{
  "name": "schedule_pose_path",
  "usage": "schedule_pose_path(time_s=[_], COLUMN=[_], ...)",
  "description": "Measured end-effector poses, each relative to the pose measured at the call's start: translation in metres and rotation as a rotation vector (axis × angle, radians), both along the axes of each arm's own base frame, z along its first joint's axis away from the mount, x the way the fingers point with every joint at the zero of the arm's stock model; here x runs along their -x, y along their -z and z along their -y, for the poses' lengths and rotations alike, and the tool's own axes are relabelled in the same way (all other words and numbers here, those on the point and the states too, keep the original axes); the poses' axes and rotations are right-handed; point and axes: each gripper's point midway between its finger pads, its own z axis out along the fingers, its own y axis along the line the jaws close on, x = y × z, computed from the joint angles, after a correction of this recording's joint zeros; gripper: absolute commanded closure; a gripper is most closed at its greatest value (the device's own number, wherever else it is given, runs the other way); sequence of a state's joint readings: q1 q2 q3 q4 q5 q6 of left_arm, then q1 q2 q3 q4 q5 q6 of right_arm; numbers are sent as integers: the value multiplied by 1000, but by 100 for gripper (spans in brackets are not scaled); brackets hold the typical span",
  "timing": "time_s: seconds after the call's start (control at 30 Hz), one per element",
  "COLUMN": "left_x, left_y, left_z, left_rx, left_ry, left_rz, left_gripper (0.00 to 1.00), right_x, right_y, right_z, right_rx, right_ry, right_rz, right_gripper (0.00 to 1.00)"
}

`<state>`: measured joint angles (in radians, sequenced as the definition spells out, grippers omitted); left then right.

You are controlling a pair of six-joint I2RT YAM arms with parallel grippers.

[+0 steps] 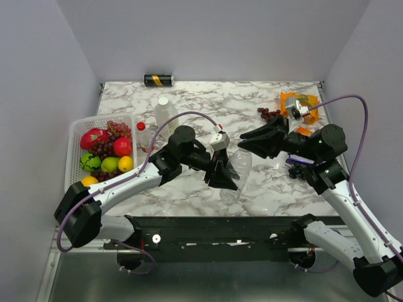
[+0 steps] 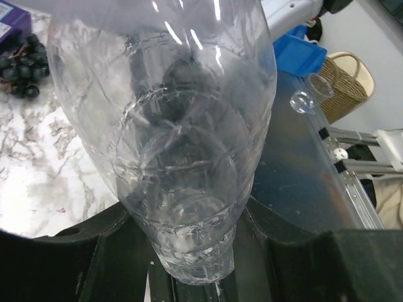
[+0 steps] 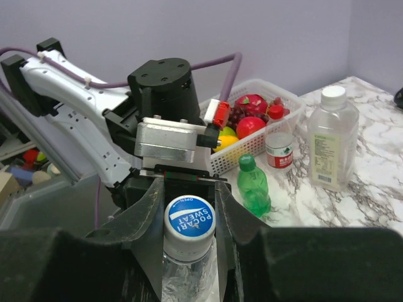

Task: Unscrew the bottle caps

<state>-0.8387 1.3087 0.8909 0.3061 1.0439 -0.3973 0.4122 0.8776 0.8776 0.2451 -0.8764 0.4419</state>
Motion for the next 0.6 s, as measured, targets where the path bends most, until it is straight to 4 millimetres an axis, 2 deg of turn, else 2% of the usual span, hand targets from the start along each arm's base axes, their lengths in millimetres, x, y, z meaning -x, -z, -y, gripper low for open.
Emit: schedule_pose_path(time_s=[0.33, 0.4, 0.53, 0.6], left_x=[22, 23, 16, 3], left_y=[-7, -6, 2, 6], left_z=[-10, -11, -8, -3], left_rx=[14, 13, -15, -33], left_ry=[134, 137, 102, 32], left_rz=[-36, -36, -2, 44], left_gripper=[86, 87, 87, 85], right_x=[25, 25, 22, 16], right_y=[-3, -4, -1, 2], right_z=[-3, -3, -2, -1], right_rx=[27, 29, 36, 43], right_ry=[-145, -149, -122, -81], right_rz=[100, 108, 93, 74], right_gripper=[98, 88, 41, 29])
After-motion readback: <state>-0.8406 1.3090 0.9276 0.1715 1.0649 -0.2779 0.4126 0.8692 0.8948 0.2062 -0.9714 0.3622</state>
